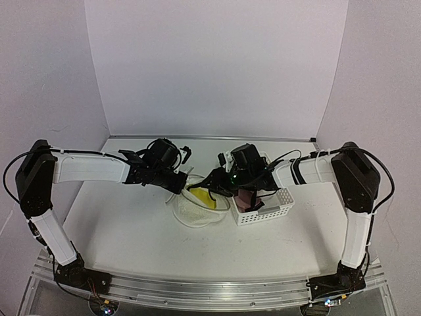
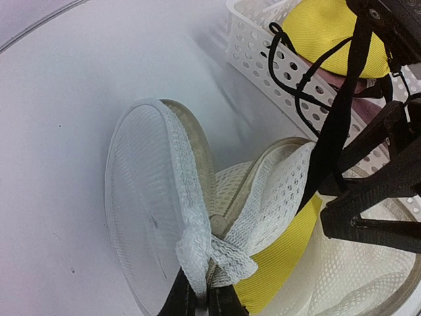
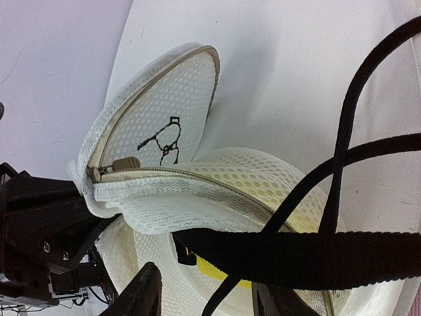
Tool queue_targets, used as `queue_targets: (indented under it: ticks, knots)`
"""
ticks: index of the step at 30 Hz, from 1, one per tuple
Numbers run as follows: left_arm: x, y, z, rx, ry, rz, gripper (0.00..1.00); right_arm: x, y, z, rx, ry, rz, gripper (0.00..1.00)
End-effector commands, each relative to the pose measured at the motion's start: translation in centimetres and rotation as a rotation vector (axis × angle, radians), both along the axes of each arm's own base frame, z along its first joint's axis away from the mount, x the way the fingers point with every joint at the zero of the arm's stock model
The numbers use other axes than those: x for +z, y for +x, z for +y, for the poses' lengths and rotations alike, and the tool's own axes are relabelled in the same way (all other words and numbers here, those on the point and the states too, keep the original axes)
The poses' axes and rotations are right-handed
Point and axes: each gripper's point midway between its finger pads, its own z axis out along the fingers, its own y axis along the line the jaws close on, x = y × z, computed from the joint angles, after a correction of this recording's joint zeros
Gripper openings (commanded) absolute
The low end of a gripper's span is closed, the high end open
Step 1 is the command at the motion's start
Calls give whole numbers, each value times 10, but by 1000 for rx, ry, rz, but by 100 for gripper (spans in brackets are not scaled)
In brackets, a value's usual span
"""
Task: Unzip the laundry bag and remove the bra
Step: Place the bra in the bin.
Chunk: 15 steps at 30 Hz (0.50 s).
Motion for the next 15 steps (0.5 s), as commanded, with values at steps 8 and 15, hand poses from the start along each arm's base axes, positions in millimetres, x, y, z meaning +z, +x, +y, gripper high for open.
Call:
queue_targets:
  ticks: [8,15]
  knots:
    - [10,3,0,10,-15,-16,0,48,28,20,-51,102,-124,40]
    - [10,2,2,13,-14,-18,0,55,32,20,-60,107,-146,38]
